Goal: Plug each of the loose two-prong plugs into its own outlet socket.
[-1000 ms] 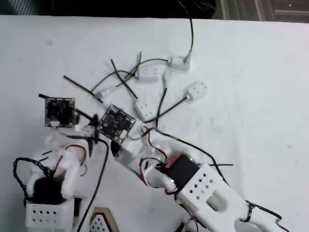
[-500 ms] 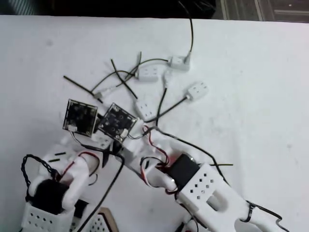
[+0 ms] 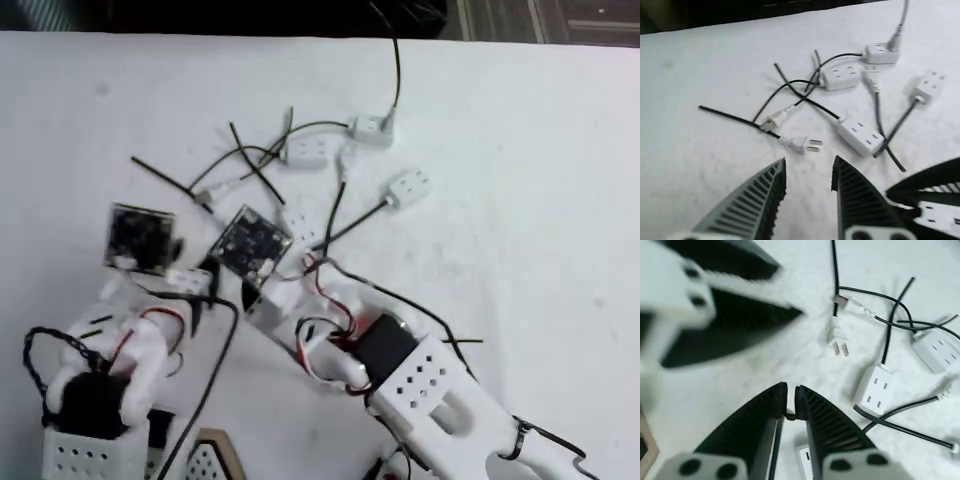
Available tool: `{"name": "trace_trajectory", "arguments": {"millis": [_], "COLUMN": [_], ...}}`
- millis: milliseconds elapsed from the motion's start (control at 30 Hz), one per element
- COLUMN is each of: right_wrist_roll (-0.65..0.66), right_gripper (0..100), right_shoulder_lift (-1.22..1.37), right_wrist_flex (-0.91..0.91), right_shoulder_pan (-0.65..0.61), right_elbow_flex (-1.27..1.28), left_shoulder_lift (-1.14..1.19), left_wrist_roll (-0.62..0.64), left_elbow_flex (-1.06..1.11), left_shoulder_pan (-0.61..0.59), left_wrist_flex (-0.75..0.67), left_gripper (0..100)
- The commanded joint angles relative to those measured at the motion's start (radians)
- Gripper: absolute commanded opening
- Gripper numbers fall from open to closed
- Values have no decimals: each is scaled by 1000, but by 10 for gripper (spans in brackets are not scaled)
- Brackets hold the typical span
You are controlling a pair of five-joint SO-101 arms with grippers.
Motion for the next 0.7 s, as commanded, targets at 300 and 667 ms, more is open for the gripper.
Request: {"name": "trace_trajectory", "arguments": {"millis": [300,667], "right_wrist_roll": [44,64], "right_gripper": [156,112], "right_shoulder_lift": [54,397], "right_wrist_flex": [36,387], "right_shoulder_pan": [39,35], "right_elbow_flex": [-3,-413], "left_shoulder_lift": [-10,-10], "left_wrist_roll": [-6,-115], "left_elbow_flex": [-25,209], "left_shoulder_pan": [-357,-573], "left_wrist_flex": [5,-101], "left_gripper": [183,264]}}
